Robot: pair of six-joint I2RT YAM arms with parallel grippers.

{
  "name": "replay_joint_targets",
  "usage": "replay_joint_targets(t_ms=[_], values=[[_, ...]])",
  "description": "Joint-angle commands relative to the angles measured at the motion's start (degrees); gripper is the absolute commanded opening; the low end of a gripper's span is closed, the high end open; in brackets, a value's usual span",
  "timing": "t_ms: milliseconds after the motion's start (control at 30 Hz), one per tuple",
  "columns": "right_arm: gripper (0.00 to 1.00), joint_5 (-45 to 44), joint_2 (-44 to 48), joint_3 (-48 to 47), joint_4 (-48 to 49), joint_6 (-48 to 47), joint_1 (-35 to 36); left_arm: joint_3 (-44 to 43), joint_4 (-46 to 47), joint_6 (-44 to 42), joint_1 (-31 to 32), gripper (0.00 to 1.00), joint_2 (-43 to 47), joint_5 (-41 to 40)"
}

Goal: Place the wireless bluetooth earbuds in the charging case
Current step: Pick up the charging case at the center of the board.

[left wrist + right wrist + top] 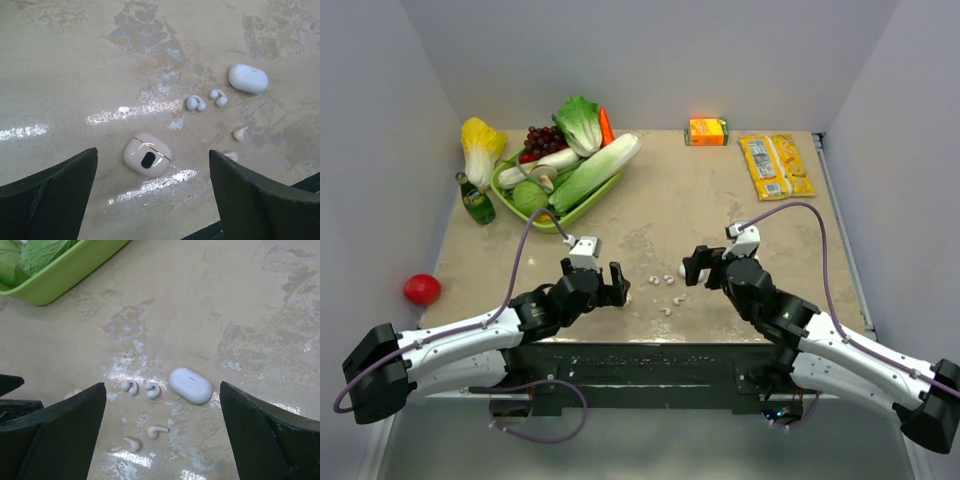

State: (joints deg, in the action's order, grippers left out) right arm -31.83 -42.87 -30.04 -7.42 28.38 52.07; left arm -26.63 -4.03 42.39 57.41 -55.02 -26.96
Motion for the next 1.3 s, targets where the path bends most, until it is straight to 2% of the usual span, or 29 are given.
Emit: replay_joint_targets(t_ms=[0, 233, 367, 467, 600, 700, 733, 767, 1267], values=[[0.98, 0.9, 0.9, -2.0, -0.8, -1.3, -0.1, -2.8, -2.8, -2.6, 0.1, 1.00, -0.3, 1.0], [0.98, 6.5, 2.9, -0.5, 0.3, -3.8, -0.1, -2.5, -7.2, -2.9, 0.2, 1.00, -1.4, 2.0], [0.98, 8.1, 1.3, -0.5, 0.2, -3.8, -0.1, -2.2, -8.3, -4.2, 0.2, 0.82, -1.7, 3.1], [0.97, 9.0, 0.1, -0.7, 0.0, -3.7, -0.1, -2.2, -9.8, -4.6, 0.2, 0.74, -2.3, 3.4], [0.97, 9.6, -0.6, -0.3, 0.1, -3.3, -0.1, -1.8, -10.4, -4.9, 0.3, 0.52, -3.2, 4.7], [0.97, 9.7, -0.2, -0.2, 0.2, -3.3, -0.1, -1.3, -10.2, -4.1, 0.6, 0.22, -4.5, 5.2], [0.96, 9.7, -0.1, -0.1, 0.2, -3.4, -0.1, -1.1, -10.2, -3.7, 0.7, 0.04, -5.2, 5.0], [0.96, 9.7, 0.0, -0.1, 0.0, -3.4, -0.1, -0.6, -9.7, -3.5, 0.8, 0.00, -5.4, 5.0], [0.96, 9.8, 0.2, -0.3, -0.6, -3.2, -0.1, 5.5, 7.6, 0.5, 3.6, 0.00, -13.0, 11.0]])
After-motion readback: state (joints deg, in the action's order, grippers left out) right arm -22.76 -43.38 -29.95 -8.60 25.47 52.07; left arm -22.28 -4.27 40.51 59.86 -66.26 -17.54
